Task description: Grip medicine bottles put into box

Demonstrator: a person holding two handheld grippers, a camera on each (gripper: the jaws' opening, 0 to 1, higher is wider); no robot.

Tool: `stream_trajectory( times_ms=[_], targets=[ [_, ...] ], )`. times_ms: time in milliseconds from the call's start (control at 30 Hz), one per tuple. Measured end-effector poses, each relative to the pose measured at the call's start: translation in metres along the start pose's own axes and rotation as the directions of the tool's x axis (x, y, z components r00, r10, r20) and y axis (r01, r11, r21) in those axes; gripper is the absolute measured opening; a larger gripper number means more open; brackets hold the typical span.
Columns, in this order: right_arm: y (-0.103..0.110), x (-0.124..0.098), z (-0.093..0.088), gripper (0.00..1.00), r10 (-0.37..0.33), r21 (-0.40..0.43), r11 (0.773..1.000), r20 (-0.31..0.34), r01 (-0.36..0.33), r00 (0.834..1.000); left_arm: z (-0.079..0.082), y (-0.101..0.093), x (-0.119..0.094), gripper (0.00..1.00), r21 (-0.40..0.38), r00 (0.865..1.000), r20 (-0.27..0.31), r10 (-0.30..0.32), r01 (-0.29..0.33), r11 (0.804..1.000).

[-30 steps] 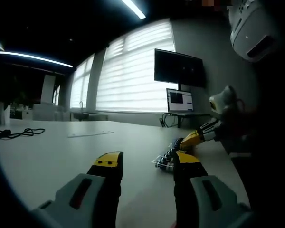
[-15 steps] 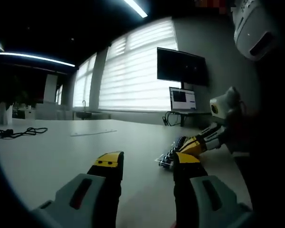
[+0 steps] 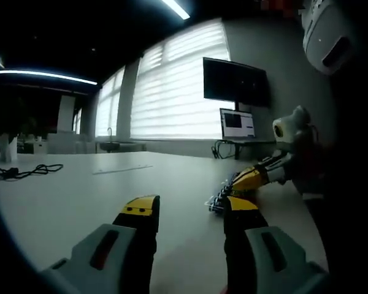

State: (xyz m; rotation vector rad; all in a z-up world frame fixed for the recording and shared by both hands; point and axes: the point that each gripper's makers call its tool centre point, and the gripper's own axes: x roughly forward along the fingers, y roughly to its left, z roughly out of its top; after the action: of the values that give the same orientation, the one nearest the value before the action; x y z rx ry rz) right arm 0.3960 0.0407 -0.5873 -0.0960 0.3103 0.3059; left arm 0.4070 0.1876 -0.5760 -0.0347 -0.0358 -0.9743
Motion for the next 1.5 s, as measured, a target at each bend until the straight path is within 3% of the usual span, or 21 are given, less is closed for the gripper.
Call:
stream_trajectory(
  times_ms=[233,467,767,967,1200,1333,1500],
  targets=[
    [-0.027,-0.014,0.036,0.09,0.077,-0.02,0.997,0.129,-0.075,0.989,0.009,0.006,-0.003,0.35,0.003,0.998,0.026,0.057,-0.057,0.998],
    [-0.076,-0.042,0.057,0.16,0.08,0.024,0.996,0.228,-0.088,0.97,0.032,-0.005,-0.013,0.35,0.016,0.992,0.064,0.112,-0.114,0.993],
    [-0.132,-0.078,0.04,0.31,0.083,0.06,0.993,0.28,-0.104,0.957,0.043,-0.025,-0.024,0.36,0.049,0.985,0.068,0.159,-0.163,0.986],
    [-0.154,-0.098,0.027,0.42,0.107,0.084,0.987,0.302,-0.138,0.947,0.045,-0.037,-0.031,0.36,0.07,0.982,0.069,0.177,-0.182,0.981],
    [-0.161,-0.114,0.01,0.5,0.126,0.05,0.988,0.297,-0.147,0.947,0.047,-0.04,-0.041,0.38,0.093,0.978,0.061,0.2,-0.205,0.974],
    [-0.159,-0.12,-0.001,0.58,0.142,0.04,0.986,0.292,-0.16,0.946,0.049,-0.032,-0.047,0.39,0.058,0.974,0.073,0.213,-0.218,0.974],
    [-0.161,-0.12,-0.006,0.59,0.136,0.044,0.987,0.287,-0.155,0.948,0.052,-0.032,-0.046,0.39,0.051,0.977,0.079,0.199,-0.204,0.978]
  ],
)
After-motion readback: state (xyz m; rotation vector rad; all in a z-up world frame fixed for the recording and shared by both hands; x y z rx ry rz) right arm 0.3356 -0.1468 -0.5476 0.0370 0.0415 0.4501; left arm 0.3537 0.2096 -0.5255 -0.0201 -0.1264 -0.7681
